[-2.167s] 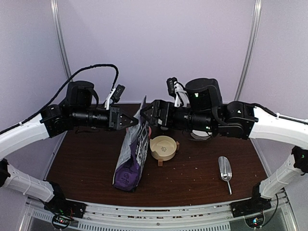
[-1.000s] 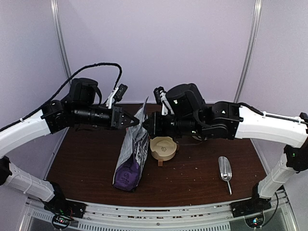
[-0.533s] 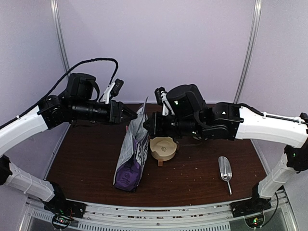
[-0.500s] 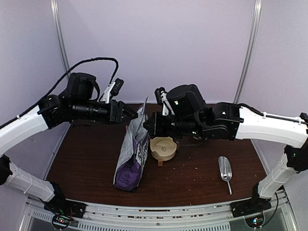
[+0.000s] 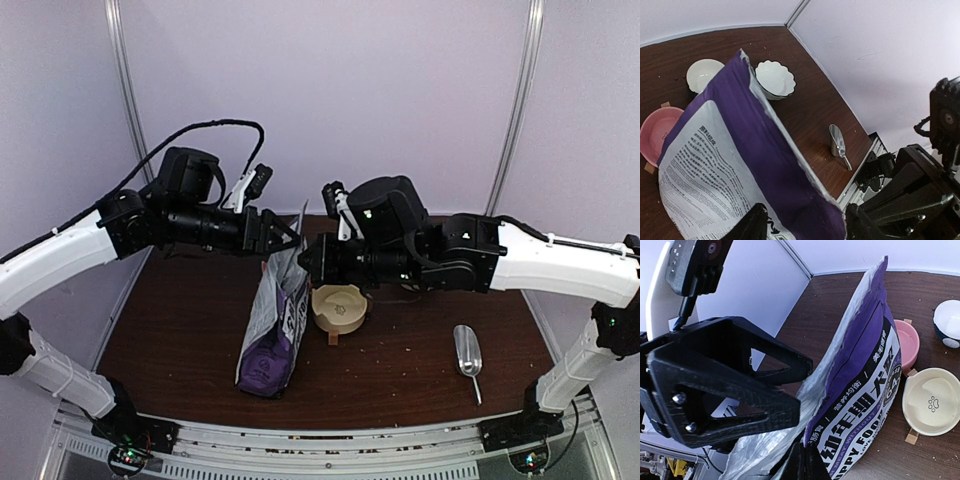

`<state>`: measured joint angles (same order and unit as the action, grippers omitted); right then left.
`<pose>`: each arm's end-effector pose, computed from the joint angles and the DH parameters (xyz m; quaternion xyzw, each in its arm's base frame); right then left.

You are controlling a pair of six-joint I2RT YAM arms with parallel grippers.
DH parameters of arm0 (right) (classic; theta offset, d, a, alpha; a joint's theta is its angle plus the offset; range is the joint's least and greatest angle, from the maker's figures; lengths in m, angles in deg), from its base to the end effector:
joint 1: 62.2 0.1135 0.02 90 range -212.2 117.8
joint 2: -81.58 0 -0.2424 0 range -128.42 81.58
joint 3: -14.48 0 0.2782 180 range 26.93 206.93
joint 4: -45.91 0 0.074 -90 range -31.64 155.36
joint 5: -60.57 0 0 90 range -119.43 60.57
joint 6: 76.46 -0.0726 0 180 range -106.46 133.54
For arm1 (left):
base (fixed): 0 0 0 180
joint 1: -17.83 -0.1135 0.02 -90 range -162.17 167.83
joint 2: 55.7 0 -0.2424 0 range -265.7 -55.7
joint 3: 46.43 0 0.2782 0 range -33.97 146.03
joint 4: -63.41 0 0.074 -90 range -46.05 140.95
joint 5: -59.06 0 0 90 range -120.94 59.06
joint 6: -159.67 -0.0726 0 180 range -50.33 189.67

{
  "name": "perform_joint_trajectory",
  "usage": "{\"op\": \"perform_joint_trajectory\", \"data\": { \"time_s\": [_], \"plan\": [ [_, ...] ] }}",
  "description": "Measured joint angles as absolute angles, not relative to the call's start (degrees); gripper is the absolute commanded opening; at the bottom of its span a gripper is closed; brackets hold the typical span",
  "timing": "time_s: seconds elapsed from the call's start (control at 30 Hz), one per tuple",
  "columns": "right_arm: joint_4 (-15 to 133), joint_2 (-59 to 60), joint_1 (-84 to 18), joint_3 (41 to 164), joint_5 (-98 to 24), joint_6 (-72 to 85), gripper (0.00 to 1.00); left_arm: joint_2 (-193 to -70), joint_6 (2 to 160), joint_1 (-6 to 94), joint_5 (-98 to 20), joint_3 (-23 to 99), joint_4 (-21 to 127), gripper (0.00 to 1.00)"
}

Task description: Serve the pet food

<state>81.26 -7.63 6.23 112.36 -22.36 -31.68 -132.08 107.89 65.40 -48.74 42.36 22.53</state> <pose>0.1635 0.3893 0.3322 -0.1392 0.8387 0.4098 0.3306 0.2268 -0.2810 0.3406 0.1481 0.8397 -0.4414 0.2797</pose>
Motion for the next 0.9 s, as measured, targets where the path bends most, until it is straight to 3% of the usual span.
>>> {"op": "perform_joint_trajectory", "data": {
  "time_s": [0.13,0.2,0.7,0.9],
  "plan": [
    [81.21,-7.63,6.31,112.21,-22.36,-31.70,0.00,-133.11,107.13,65.44,-48.83,42.65,21.61,0.09],
    [81.17,-7.63,6.31,112.10,-22.36,-31.70,0.00,-133.33,106.58,65.62,-49.18,42.67,21.41,0.00],
    [80.40,-7.02,6.34,110.85,-21.38,-31.92,0.00,-131.58,106.29,66.36,-46.66,42.69,20.69,0.00],
    [81.93,-3.92,6.99,107.94,-18.01,-32.70,0.00,-127.75,105.46,66.16,-38.73,42.69,15.14,0.00]
  ]
}}
